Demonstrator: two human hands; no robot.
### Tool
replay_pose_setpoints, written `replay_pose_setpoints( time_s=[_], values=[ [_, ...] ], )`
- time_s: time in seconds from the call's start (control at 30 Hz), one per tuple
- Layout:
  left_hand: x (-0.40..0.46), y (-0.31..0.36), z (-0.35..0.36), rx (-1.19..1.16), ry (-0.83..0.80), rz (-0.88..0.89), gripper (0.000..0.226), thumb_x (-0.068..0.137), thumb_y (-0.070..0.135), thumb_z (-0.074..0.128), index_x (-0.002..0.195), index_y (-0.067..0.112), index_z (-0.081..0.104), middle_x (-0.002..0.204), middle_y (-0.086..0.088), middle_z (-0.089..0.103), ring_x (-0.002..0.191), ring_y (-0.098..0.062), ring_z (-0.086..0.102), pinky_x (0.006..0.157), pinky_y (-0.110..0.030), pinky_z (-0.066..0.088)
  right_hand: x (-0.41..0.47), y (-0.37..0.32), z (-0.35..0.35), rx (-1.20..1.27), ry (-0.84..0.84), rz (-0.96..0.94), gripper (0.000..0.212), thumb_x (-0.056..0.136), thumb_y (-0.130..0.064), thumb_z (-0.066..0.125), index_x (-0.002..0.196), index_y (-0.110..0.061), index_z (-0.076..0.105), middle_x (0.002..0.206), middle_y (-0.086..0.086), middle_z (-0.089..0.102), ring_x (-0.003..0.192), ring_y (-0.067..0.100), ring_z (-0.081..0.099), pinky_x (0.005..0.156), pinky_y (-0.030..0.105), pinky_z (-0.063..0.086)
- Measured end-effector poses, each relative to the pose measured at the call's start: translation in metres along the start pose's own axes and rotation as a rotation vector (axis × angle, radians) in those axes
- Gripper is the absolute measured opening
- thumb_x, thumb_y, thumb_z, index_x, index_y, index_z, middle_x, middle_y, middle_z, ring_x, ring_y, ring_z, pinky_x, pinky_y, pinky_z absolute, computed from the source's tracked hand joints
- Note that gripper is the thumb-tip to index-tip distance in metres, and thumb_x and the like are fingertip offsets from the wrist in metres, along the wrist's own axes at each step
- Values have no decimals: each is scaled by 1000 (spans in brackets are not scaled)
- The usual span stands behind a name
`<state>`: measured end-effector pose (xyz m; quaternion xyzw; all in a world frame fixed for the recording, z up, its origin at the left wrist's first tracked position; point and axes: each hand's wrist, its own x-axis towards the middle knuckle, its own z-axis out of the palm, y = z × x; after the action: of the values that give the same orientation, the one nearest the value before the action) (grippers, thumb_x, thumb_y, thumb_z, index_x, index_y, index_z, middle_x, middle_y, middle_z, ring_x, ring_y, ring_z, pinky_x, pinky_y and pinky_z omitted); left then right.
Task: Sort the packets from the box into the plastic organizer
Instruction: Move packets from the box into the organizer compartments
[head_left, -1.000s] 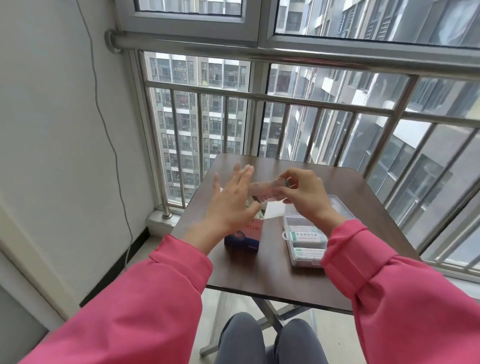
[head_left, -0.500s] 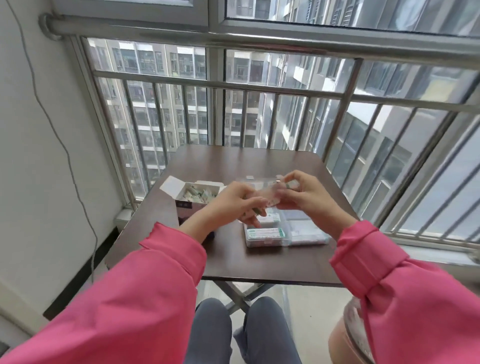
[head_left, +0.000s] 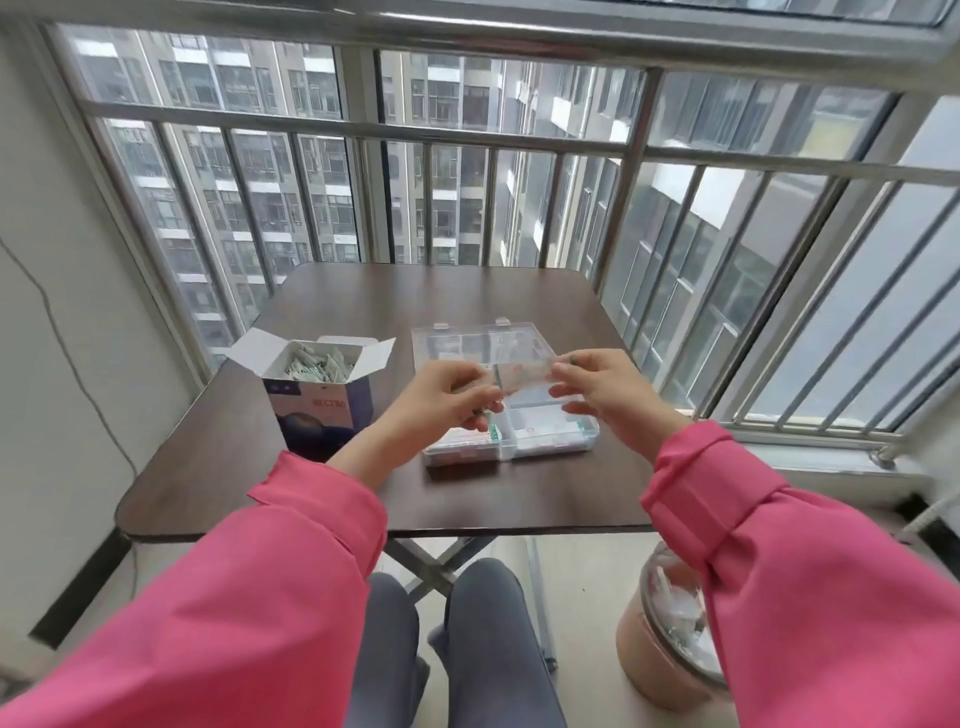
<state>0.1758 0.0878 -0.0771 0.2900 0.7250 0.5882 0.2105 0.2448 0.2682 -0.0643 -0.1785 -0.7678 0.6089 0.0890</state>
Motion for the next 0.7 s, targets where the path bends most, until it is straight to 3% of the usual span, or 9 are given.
replay_pose_setpoints(
  time_s=[0.13,0.23,0.33,0.4,0.43,0.5,0.6,0.7],
  values=[
    [6,-8,-1,9,136,-18,9,94,3,51,94,6,60,75,-6,61,44,0,53,56,-16,54,8,9,-10,-56,116,53,18,86,4,60,103,-1,58,70,9,60,42,-1,58,39,9,37],
    [8,-11,-2,-5,176,-26,12,95,0,49,99,3,59,77,-7,61,45,0,55,53,-16,53,11,14,-16,-277,137,90,19,79,2,68,87,-12,58,76,13,66,49,10,58,33,9,30],
    [8,-11,-3,10,162,-27,13,95,1,49,103,1,59,78,-6,62,46,-1,56,54,-15,52,12,16,-16,-449,96,78,19,77,4,67,87,-11,61,73,13,67,50,13,53,33,8,30],
    [8,-11,-4,9,157,-28,14,95,2,50,104,1,60,79,-5,63,47,-1,57,56,-16,54,12,20,-12,-545,50,75,17,75,1,68,88,-10,65,73,10,67,60,15,59,43,12,44],
    [8,-11,-4,10,157,-25,14,95,3,50,104,2,60,79,-5,63,48,-2,58,57,-17,54,13,23,-11,-597,39,66,16,74,-2,69,85,-14,66,76,9,67,70,17,63,56,20,53],
    [8,-12,-5,14,159,-19,13,95,3,50,104,2,60,79,-5,64,48,-2,59,57,-17,54,15,27,-8,-693,39,61,16,70,-9,70,74,-24,64,74,1,68,84,20,66,78,39,56],
    [8,-14,-4,27,163,-21,13,95,4,51,103,3,61,79,-5,64,49,-2,58,59,-17,54,13,27,-4,-802,44,56,15,75,-12,68,70,-24,62,80,2,68,91,24,64,85,41,52],
    [8,-15,-3,35,160,-27,13,95,5,52,104,4,61,79,-4,65,49,-1,59,57,-15,52,12,27,-2,-880,76,42,9,77,-13,67,79,-21,69,94,7,69,94,26,63,80,34,50]
  ],
)
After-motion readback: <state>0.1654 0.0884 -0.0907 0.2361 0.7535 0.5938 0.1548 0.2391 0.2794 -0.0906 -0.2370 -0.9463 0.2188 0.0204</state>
